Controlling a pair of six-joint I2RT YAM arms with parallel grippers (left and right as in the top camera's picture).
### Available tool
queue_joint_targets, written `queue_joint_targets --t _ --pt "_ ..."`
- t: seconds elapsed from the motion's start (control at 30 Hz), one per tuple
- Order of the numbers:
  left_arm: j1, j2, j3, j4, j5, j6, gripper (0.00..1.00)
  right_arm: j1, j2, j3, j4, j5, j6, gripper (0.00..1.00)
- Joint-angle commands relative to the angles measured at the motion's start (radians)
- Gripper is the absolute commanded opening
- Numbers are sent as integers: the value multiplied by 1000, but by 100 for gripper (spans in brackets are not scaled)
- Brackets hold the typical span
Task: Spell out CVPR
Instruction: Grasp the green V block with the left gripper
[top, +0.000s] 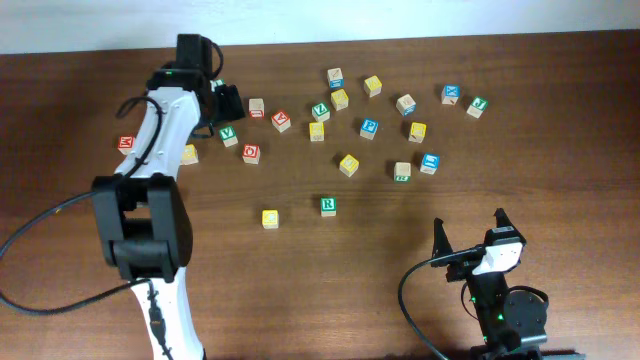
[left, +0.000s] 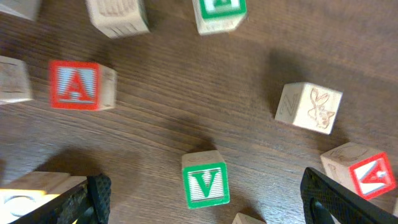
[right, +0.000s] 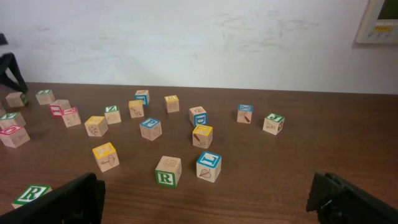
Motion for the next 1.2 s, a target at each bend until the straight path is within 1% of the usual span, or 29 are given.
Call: queue_joint_targets --t 0.0,0.03,0.07,0.2,0.23,0.27,0.3,0.37,0.43,0.47,0.5,0.6,0.63,0.67,0.73,0.77,0.8,0.83,0.87,0.97,1.03,1.1,1.17 --pt "-1 79 6 -5 9 31 85 -5 -6 -5 -5 12 4 98" --pt "-3 83 6 -5 10 31 79 -5 -6 -5 -5 12 4 98" --pt "-4 83 6 -4 10 31 76 -5 -6 -5 -5 11 4 98" --pt "-37 109 6 -2 7 29 72 -5 -6 -5 -5 12 4 98" --pt "-41 116 6 -3 5 13 70 -5 -6 -5 -5 12 4 98" --pt "-41 119 6 -5 -14 -39 65 -5 -6 -5 -5 12 4 98" --pt "-40 119 6 -5 -24 -68 63 -5 -6 -5 -5 12 4 98" --pt "-38 119 6 -9 -48 -68 57 -5 -6 -5 -6 12 4 98" --pt "-38 119 6 -9 -81 -68 57 -5 -6 -5 -5 12 4 98" --pt "-38 119 6 -9 -82 -68 50 -5 -6 -5 -5 12 4 98" --pt "-38 119 6 -9 -83 -68 48 -5 -6 -5 -5 12 4 98" --pt "-38 119 6 -8 -84 -68 48 -5 -6 -5 -5 12 4 98" --pt "-38 119 6 -9 -84 -68 42 -5 -6 -5 -5 12 4 98" --pt "-38 124 5 -9 -84 -68 44 -5 -6 -5 -5 12 4 98" --pt "-38 134 4 -9 -83 -68 45 -5 -6 -5 -5 12 4 98" --pt "-38 135 4 -8 -83 -68 43 -5 -6 -5 -5 12 4 98" --pt "-38 135 4 -9 -82 -68 40 -5 -6 -5 -5 12 4 98" --pt "-38 135 4 -9 -83 -68 39 -5 -6 -5 -5 12 4 98" --pt "-38 135 4 -9 -83 -68 36 -5 -6 -5 -5 12 4 98" --pt "-38 135 4 -9 -82 -68 38 -5 -6 -5 -5 12 4 98" --pt "-38 135 4 -8 -83 -68 37 -5 -6 -5 -5 12 4 98" --pt "-38 135 4 -8 -84 -68 33 -5 -6 -5 -5 11 4 98" --pt "-38 135 5 -8 -83 -68 33 -5 -6 -5 -5 11 4 98"
